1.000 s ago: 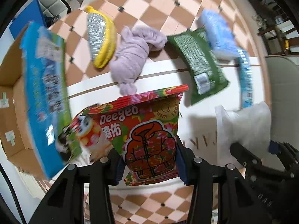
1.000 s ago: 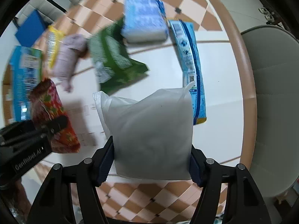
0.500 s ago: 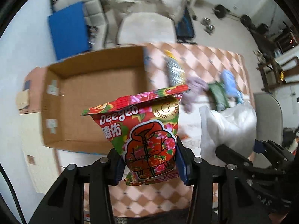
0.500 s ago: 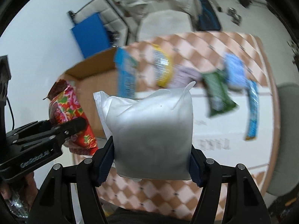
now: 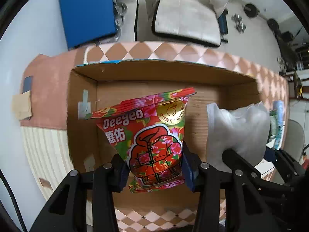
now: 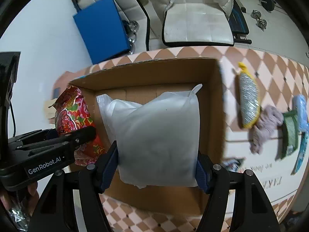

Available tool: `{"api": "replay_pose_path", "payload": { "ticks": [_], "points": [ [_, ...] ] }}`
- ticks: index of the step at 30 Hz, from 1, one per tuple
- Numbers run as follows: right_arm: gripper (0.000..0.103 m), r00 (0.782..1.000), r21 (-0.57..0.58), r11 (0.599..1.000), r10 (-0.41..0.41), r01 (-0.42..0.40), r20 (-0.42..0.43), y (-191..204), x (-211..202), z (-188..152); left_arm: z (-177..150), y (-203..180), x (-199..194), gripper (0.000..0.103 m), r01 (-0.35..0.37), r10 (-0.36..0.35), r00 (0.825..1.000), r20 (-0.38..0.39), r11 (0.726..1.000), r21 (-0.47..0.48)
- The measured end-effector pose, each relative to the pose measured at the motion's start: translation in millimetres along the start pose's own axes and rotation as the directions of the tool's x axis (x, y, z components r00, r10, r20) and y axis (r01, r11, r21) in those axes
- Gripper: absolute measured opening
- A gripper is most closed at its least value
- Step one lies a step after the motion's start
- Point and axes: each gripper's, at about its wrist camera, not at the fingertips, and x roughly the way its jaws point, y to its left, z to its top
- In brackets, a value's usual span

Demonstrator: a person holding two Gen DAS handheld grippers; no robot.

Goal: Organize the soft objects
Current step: 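Carry both bags into the cardboard box and open both tools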

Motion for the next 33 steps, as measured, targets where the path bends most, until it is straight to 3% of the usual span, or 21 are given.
{"api": "replay_pose_path", "payload": {
  "ticks": [6, 11, 14, 16, 19, 26, 28, 29, 33],
  "points": [
    [0.071, 0.998, 0.038, 0.998, -0.04, 0.041, -0.04, 11, 51, 42, 32, 17, 41, 0.043, 0.033, -0.029, 0.995, -0.092, 0.999, 0.041],
    [0.072, 0.998, 0.076, 0.996, -0.035, 0.039, -0.045, 12, 70, 55, 41, 19, 56, 0.043, 0.063, -0.055, 0.991, -0.126, 0.996, 0.058],
    [0.08, 0.998, 0.088, 0.996, -0.027, 0.031, -0.055, 5, 83, 67, 42, 22, 59, 0.044, 0.062, -0.055, 0.99, -0.131, 0.997, 0.043],
    [0.091, 0.998, 0.085, 0.996, -0.029, 0.034, -0.059, 1, 88, 74, 42, 24, 58, 0.048, 0.073, -0.068, 0.989, -0.132, 0.997, 0.039],
    [0.102, 0.997, 0.069, 0.996, -0.054, 0.058, -0.05, -1, 83, 74, 37, 25, 50, 0.065, 0.063, -0.059, 0.993, -0.106, 0.997, 0.039],
    [0.103, 0.994, 0.036, 0.993, -0.108, 0.109, -0.029, 2, 63, 57, 8, 25, 17, 0.071, 0.032, -0.031, 0.999, -0.018, 0.999, 0.038],
    [0.103, 0.99, 0.02, 0.99, -0.14, 0.14, -0.013, 8, 54, 44, -8, 25, 6, 0.091, 0.011, -0.012, 0.999, 0.029, 0.999, 0.033],
    [0.103, 0.989, 0.014, 0.989, -0.15, 0.15, -0.005, 10, 51, 40, -15, 26, 2, 0.093, -0.006, 0.004, 0.999, 0.054, 1.0, 0.031],
    [0.103, 0.976, -0.019, 0.977, -0.213, 0.214, 0.032, 20, 38, 15, -50, 26, -17, 0.095, -0.059, 0.055, 0.988, 0.146, 0.998, 0.024]
  ]
}}
